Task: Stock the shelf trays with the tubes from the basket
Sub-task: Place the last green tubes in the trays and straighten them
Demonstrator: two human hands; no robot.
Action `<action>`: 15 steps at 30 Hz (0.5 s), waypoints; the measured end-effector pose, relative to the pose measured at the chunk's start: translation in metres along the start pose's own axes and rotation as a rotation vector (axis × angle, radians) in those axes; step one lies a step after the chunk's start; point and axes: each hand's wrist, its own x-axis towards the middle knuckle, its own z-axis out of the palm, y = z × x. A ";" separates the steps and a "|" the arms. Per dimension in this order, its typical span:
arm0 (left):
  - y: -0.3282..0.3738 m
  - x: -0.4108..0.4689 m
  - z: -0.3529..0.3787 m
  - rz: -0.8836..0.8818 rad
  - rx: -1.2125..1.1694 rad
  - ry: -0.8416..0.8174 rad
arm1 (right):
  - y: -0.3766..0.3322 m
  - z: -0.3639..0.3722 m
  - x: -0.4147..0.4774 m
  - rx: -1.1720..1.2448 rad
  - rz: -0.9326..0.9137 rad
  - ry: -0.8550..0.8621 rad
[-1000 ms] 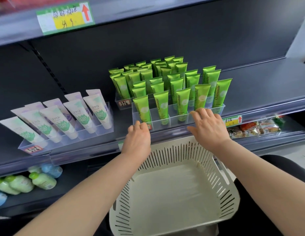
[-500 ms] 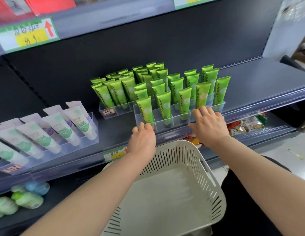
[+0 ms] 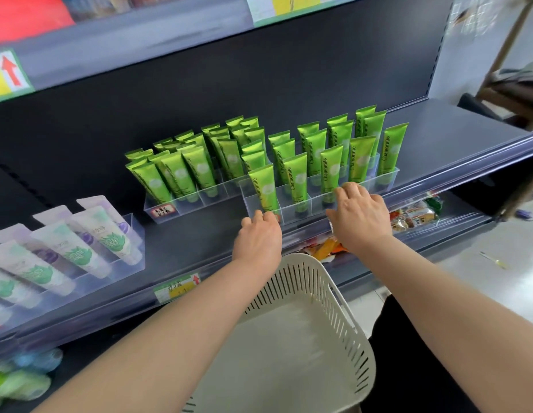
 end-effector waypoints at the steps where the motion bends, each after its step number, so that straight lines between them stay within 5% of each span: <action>1: 0.004 0.002 0.000 0.015 0.000 0.004 | -0.001 0.001 0.000 0.010 -0.004 0.001; 15: 0.036 0.019 -0.003 0.092 0.044 0.018 | 0.021 0.002 0.009 -0.021 0.062 -0.011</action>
